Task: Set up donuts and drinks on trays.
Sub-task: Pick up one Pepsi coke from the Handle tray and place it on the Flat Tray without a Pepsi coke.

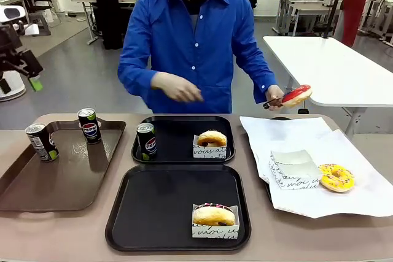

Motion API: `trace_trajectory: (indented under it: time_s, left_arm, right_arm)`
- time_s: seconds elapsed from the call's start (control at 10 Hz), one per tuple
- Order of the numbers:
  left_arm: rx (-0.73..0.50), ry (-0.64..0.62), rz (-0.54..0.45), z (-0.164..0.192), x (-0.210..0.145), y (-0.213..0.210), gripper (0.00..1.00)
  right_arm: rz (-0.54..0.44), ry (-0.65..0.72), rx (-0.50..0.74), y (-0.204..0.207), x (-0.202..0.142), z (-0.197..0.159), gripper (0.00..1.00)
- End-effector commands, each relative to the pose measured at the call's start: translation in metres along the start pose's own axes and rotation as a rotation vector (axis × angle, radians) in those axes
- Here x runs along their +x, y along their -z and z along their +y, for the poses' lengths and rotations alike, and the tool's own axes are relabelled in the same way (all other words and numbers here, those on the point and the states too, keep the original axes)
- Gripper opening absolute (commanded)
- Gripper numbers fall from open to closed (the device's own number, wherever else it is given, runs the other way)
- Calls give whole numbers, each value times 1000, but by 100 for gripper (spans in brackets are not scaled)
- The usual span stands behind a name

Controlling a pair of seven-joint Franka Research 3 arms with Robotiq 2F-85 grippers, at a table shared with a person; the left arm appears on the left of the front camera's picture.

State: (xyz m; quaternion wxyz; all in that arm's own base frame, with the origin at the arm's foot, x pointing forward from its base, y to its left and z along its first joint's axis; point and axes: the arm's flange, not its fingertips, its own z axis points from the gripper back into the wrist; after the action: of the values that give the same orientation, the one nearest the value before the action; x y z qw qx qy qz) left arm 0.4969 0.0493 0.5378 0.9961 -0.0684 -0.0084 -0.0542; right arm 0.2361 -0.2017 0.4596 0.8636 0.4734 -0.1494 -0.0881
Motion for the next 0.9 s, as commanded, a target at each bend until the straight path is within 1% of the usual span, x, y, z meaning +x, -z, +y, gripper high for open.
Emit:
trace_trajectory:
  time_s: [0.0, 0.1, 0.7, 0.8]
  left_arm:
    - [32, -2, -14, -11, -19, -1, 100]
    - [0, 0, 0, 0, 0, 0, 100]
    - [9, 4, 6, 0, -4, 2, 100]
    - [15, 31, -14, -4, -2, 19, 100]
  right_arm:
    - [3, -1, 0, 2, -2, -1, 100]
    - [3, -1, 0, 2, -2, -1, 100]
    - [3, -1, 0, 2, -2, -1, 100]
    - [3, -1, 0, 2, -2, -1, 100]
